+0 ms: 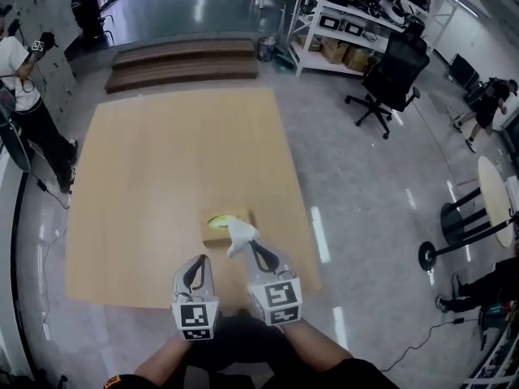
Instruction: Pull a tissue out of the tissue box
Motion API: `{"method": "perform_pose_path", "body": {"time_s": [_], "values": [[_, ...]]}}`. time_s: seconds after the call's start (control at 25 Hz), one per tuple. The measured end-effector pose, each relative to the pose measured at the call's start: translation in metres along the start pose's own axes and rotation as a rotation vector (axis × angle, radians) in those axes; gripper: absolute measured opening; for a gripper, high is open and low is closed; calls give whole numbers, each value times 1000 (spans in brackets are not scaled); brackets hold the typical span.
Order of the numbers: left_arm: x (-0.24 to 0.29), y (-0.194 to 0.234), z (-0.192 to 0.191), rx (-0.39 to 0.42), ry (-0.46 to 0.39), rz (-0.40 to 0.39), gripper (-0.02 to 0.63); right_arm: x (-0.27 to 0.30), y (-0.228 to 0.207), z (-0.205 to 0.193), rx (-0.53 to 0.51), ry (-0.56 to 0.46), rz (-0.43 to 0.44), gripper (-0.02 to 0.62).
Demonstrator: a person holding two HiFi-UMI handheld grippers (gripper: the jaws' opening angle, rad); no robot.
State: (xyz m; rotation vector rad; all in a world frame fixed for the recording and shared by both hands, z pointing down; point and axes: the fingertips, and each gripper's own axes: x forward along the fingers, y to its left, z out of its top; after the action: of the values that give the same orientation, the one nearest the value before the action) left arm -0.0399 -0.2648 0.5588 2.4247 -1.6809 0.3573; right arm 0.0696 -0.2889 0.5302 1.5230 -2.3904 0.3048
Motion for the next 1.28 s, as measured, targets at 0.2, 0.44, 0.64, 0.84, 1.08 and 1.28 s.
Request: {"method": "perform_pose_path", "body": {"time_s": [0.2, 0.44, 0.64, 0.84, 1.08, 1.28], "values": [[-39, -8, -10, 2, 4, 67, 18, -28, 19, -14, 18, -11, 64, -3], [-76, -11, -12, -20, 35, 140, 18, -50, 32, -35, 50, -9, 103, -3], [-88, -16, -11, -14, 12, 116, 18, -61, 42, -37, 70, -10, 125, -3], [-94, -23, -5, -16, 4, 91, 18, -70, 42, -41, 77, -8, 124, -3], [-114, -18, -9, -38, -31, 81, 18, -79, 52, -41, 63, -18, 120, -3], [-137, -3, -14, -60, -37, 85, 17, -85, 81, -38, 42, -12, 121, -3]]}}
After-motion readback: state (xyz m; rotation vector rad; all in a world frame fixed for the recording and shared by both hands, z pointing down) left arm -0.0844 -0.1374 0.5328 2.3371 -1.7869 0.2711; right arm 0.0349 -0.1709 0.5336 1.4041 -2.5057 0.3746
